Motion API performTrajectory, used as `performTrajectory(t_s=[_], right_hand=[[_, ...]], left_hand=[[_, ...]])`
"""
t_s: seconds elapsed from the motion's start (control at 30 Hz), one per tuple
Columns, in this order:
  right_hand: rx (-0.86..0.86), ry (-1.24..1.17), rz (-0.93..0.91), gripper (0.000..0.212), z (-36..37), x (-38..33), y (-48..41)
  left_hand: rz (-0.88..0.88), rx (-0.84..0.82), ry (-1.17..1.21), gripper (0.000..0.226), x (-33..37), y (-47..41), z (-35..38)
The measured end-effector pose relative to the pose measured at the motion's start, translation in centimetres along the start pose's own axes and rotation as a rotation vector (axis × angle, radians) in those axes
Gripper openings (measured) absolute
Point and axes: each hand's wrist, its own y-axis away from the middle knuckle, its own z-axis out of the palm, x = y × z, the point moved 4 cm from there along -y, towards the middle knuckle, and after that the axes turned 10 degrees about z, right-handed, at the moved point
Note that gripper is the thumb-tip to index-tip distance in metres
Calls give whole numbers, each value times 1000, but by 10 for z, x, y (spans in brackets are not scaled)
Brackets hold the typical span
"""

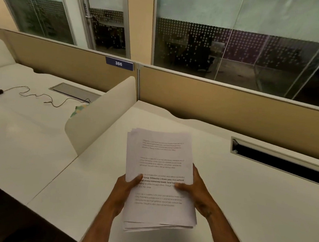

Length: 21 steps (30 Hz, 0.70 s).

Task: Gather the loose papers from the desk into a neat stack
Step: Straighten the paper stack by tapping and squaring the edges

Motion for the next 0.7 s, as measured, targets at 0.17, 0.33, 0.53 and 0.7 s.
performTrajectory(t_s=[0.17,0.33,0.53,0.7], right_hand=[[4,-93,19,50,-47,-7,10],[89,-37,-38,35,-85,-33,18],[110,78,-189,25,-111,-59,38],[48,123,-174,31,-129,-42,47]], left_hand=[[1,-33,-34,44,-11,1,42],[78,-47,-91,45,5,-5,84],[235,66,-110,26,26,-7,129],[250,48,-148,48,11,11,138]])
